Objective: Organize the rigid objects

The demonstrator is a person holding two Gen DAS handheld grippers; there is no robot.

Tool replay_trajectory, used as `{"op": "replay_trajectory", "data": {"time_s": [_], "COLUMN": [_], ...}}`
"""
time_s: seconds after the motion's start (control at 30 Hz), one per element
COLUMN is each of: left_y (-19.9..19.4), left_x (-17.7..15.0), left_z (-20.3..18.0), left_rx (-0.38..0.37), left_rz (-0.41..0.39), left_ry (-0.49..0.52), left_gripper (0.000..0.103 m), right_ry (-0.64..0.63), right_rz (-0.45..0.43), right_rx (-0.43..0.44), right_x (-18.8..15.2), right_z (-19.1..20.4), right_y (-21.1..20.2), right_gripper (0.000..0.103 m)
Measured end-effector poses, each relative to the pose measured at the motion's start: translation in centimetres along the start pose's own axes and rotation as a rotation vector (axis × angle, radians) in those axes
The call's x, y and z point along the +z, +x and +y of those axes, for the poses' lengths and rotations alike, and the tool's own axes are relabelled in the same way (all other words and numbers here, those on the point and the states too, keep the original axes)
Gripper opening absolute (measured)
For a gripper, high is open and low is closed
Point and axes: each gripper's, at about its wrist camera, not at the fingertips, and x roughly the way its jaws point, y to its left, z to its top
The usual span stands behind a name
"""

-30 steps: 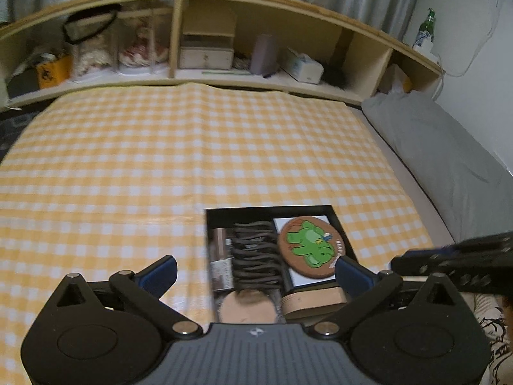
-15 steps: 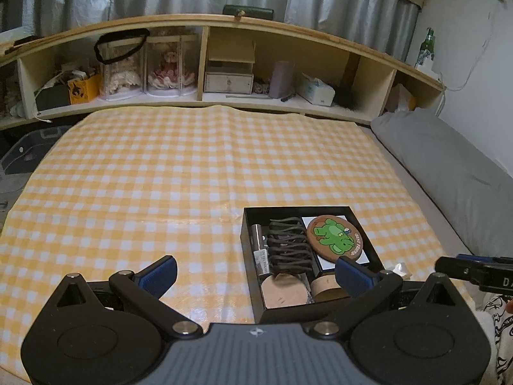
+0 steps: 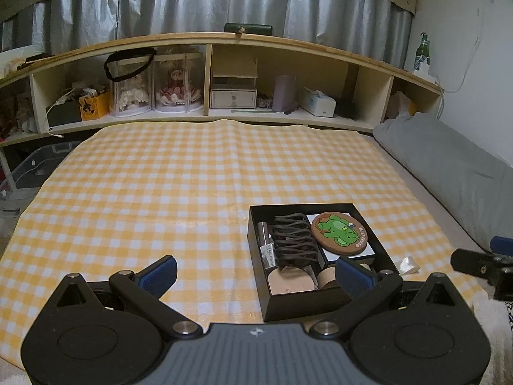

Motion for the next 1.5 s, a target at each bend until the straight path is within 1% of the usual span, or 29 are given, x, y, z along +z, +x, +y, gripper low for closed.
{"op": "replay_trajectory", "data": {"time_s": [0.3, 1.5], "left_y": [-0.71, -0.72], "left_x": [-0.25, -0.37], "left_z": [-0.32, 0.07], "left_rx": [0.015, 0.02], "left_rz": [-0.014, -0.001], "left_ry": [0.029, 0.024], "left_gripper": [0.103, 0.103], "right_ry": [-0.014, -0.007], "right_rz": [-0.018, -0.02], "right_rx": [0.001, -0.008], "right_x": [-0.12, -0.04], "right_z": [0.61, 0.37], "right_y": [0.46, 0.79], "right_gripper": [0.102, 0.102]}}
